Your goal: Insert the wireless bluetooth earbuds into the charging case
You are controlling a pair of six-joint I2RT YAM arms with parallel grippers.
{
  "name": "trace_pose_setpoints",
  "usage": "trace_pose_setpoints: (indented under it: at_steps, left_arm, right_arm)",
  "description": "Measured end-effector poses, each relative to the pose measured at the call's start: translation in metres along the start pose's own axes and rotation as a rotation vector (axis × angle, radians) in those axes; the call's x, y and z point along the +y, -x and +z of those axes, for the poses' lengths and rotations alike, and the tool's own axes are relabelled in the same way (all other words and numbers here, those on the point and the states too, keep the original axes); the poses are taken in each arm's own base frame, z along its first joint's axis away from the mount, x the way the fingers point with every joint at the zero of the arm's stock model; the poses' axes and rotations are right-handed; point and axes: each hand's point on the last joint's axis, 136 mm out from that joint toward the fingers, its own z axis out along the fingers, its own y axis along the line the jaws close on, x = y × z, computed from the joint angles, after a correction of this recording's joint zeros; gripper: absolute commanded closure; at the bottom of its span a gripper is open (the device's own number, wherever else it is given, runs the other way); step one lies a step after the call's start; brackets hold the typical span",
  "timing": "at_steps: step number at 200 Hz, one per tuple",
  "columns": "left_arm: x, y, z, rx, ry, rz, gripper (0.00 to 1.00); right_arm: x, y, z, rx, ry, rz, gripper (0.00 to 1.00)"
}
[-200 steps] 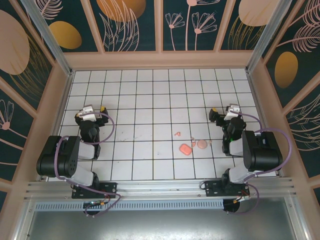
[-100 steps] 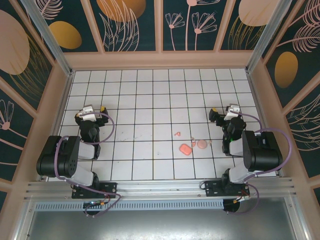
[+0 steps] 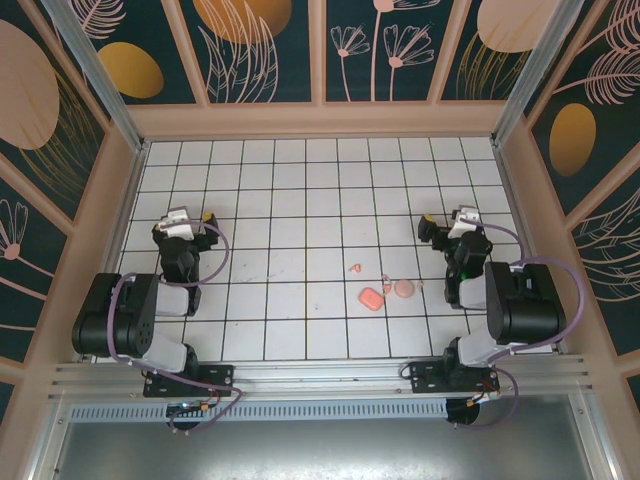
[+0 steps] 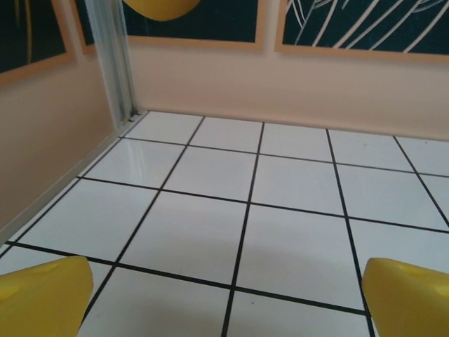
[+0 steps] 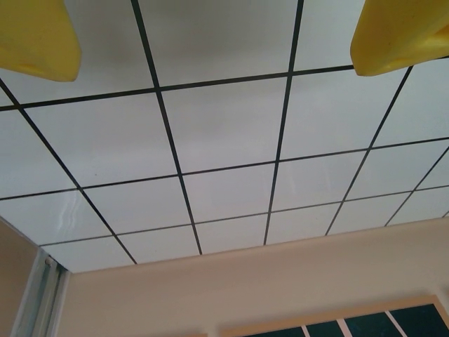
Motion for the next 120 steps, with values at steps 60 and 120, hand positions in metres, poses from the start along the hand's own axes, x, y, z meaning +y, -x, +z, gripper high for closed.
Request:
trace_pose_setpoints:
  at_steps: [60,120]
  left_arm:
    - [-0.031,0.062,0.014,0.012,-0.127,-0.044,0.18]
    - [-0.118,0.04,-0.011,0.271,-0.332,-0.07,0.23]
  right_arm:
    - [0.005,0.063,0.013,0.107,-0.043,0.151,0.01]
    - [0.084,0.013,-0.036,0.592,0.019,0.207,0.16]
